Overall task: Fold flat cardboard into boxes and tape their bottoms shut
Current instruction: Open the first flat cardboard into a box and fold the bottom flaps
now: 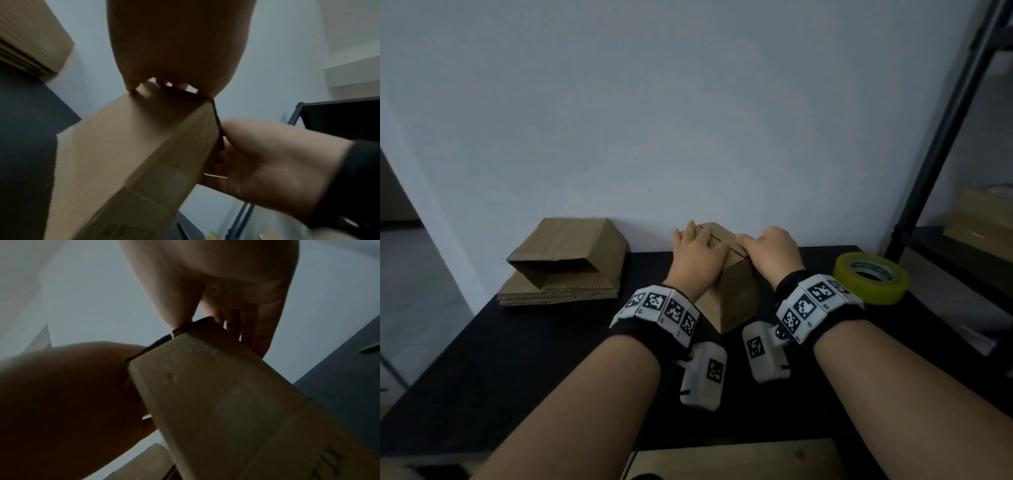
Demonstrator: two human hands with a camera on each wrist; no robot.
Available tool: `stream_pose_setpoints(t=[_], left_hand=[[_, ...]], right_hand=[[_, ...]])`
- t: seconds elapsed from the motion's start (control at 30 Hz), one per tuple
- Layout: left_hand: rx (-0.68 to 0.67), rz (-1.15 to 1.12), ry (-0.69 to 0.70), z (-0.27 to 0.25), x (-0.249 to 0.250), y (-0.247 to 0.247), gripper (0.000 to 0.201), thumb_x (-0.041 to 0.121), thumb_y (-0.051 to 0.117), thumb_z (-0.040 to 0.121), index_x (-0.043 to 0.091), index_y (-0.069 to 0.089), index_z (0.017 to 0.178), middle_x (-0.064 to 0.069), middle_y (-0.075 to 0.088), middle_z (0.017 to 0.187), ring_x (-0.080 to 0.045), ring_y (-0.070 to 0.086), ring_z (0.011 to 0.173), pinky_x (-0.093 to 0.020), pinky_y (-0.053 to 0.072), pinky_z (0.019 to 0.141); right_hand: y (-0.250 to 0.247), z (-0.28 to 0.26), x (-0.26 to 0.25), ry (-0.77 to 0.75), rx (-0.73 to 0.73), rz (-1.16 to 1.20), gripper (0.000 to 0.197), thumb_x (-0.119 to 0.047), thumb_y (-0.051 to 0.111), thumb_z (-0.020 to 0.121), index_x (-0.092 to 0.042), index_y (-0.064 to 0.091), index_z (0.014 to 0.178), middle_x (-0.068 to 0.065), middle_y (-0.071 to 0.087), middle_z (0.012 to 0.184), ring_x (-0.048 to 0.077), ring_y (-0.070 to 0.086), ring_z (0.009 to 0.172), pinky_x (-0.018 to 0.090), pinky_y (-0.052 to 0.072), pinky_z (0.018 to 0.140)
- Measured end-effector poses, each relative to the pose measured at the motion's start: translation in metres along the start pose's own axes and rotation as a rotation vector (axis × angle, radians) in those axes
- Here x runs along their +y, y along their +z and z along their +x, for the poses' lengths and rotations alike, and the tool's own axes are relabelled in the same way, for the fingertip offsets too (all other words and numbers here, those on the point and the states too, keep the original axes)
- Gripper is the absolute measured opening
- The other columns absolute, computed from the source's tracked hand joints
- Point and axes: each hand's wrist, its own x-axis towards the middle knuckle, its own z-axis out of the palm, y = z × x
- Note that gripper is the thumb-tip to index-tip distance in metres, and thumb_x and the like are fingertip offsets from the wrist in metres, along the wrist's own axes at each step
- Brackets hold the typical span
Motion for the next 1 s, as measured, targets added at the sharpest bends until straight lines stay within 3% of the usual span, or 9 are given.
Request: stream_pose_setpoints(t=[0.07, 0.23, 0.3, 0.43, 0.53, 0.6, 0.7, 0.83, 1.0], left_hand=[[-0.062, 0.099, 0.046, 0.008, -0.008, -0.002, 0.039, 0.029, 0.034, 0.103, 0.022, 0.043, 0.14, -0.015, 0.013, 0.158, -0.041, 0.001, 0.145, -0.05, 0.001, 0.118], [-0.136, 0.252, 0.145, 0.024, -0.023, -0.003, 0.044, 0.033, 0.03, 0.104, 0.026, 0.031, 0.147, -0.011, 0.01, 0.159, -0.035, 0.003, 0.146, -0.041, 0.005, 0.117], [-0.163, 0.229, 0.148, 0.029, -0.026, -0.002, 0.044, 0.031, 0.032, 0.103, 0.026, 0.032, 0.147, -0.011, 0.009, 0.16, -0.035, 0.0, 0.146, -0.042, -0.001, 0.117], [-0.161, 0.113, 0.127, 0.031, -0.024, -0.001, 0.043, 0.028, 0.035, 0.103, 0.02, 0.038, 0.145, -0.009, 0.011, 0.16, -0.031, -0.002, 0.147, -0.041, -0.006, 0.117], [-0.156, -0.012, 0.09, 0.029, -0.022, -0.003, 0.046, 0.029, 0.037, 0.102, 0.016, 0.035, 0.147, -0.009, 0.013, 0.16, -0.028, 0.0, 0.148, -0.038, -0.005, 0.119], [-0.176, 0.093, 0.111, 0.031, -0.023, -0.004, 0.045, 0.026, 0.034, 0.103, 0.015, 0.034, 0.146, -0.01, 0.012, 0.16, -0.031, 0.0, 0.147, -0.043, -0.005, 0.119], [-0.136, 0.103, 0.095, 0.03, -0.026, -0.003, 0.043, 0.025, 0.031, 0.104, 0.014, 0.033, 0.146, -0.01, 0.012, 0.159, -0.034, 0.002, 0.147, -0.047, -0.001, 0.118], [-0.133, 0.08, 0.084, 0.03, -0.029, -0.001, 0.046, 0.03, 0.026, 0.104, 0.015, 0.03, 0.147, -0.007, 0.017, 0.159, -0.033, 0.007, 0.147, -0.052, 0.01, 0.118], [-0.052, -0.12, -0.001, 0.024, -0.016, -0.015, 0.043, 0.027, 0.028, 0.105, 0.012, 0.038, 0.144, -0.006, 0.034, 0.152, -0.025, 0.026, 0.14, -0.033, 0.018, 0.115]], right_hand=[[0.001, -0.001, -0.001, -0.02, -0.017, 0.026, 0.036, -0.041, 0.055, 0.093, -0.01, 0.049, 0.077, 0.004, 0.05, 0.074, 0.023, 0.051, 0.074, 0.032, 0.038, 0.066], [0.011, 0.005, -0.004, 0.066, -0.255, 0.186, 0.041, -0.045, 0.038, 0.101, -0.012, 0.057, 0.116, 0.009, 0.06, 0.105, 0.024, 0.058, 0.097, 0.036, 0.047, 0.087], [0.014, 0.007, -0.005, 0.079, -0.271, 0.216, 0.041, -0.044, 0.036, 0.102, -0.012, 0.058, 0.114, 0.011, 0.061, 0.106, 0.026, 0.059, 0.098, 0.037, 0.047, 0.089], [0.018, 0.011, -0.003, 0.076, -0.224, 0.211, 0.033, -0.038, 0.033, 0.104, -0.013, 0.054, 0.1, 0.005, 0.057, 0.087, 0.016, 0.053, 0.076, 0.03, 0.04, 0.072], [0.021, 0.013, -0.002, 0.063, -0.221, 0.19, 0.034, -0.035, 0.032, 0.104, -0.012, 0.056, 0.096, 0.002, 0.054, 0.081, 0.013, 0.05, 0.072, 0.027, 0.037, 0.061], [0.021, 0.012, -0.002, 0.051, -0.221, 0.165, 0.037, -0.036, 0.031, 0.104, -0.011, 0.057, 0.096, 0.003, 0.054, 0.081, 0.013, 0.05, 0.072, 0.026, 0.035, 0.059], [0.019, 0.011, -0.003, 0.035, -0.215, 0.13, 0.039, -0.037, 0.03, 0.104, -0.01, 0.057, 0.095, 0.006, 0.056, 0.085, 0.017, 0.052, 0.076, 0.029, 0.038, 0.063], [0.015, 0.005, -0.004, 0.017, -0.191, 0.132, 0.046, -0.04, 0.033, 0.102, -0.004, 0.062, 0.103, 0.014, 0.063, 0.101, 0.029, 0.059, 0.096, 0.038, 0.046, 0.085], [0.002, 0.004, -0.006, -0.069, -0.116, 0.154, 0.041, -0.039, 0.04, 0.101, -0.006, 0.064, 0.105, 0.01, 0.063, 0.099, 0.028, 0.059, 0.097, 0.039, 0.046, 0.086]])
